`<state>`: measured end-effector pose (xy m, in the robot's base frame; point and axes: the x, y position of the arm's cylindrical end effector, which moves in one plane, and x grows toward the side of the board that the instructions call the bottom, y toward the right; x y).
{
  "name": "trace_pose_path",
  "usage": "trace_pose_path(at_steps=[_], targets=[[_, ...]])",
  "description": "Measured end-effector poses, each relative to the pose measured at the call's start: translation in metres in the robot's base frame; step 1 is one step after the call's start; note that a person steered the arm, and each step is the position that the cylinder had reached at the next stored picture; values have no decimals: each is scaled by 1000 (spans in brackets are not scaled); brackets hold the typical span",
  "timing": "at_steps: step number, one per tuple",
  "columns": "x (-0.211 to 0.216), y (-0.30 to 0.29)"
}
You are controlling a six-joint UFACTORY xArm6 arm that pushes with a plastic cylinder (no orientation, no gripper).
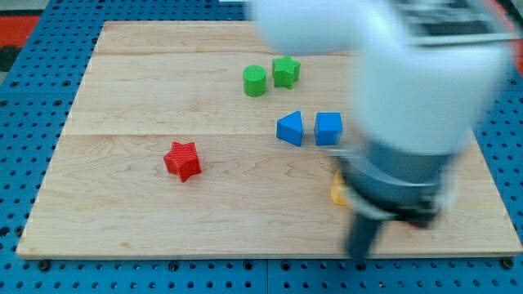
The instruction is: Push the red circle to the bottom center
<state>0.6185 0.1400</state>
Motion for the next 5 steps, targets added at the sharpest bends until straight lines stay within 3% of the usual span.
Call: trace_pose_path(at_steps=[1,2,3,4,5], targets=[[-1,103],[-10,97],[-20,131],[-43,118],[-39,59]])
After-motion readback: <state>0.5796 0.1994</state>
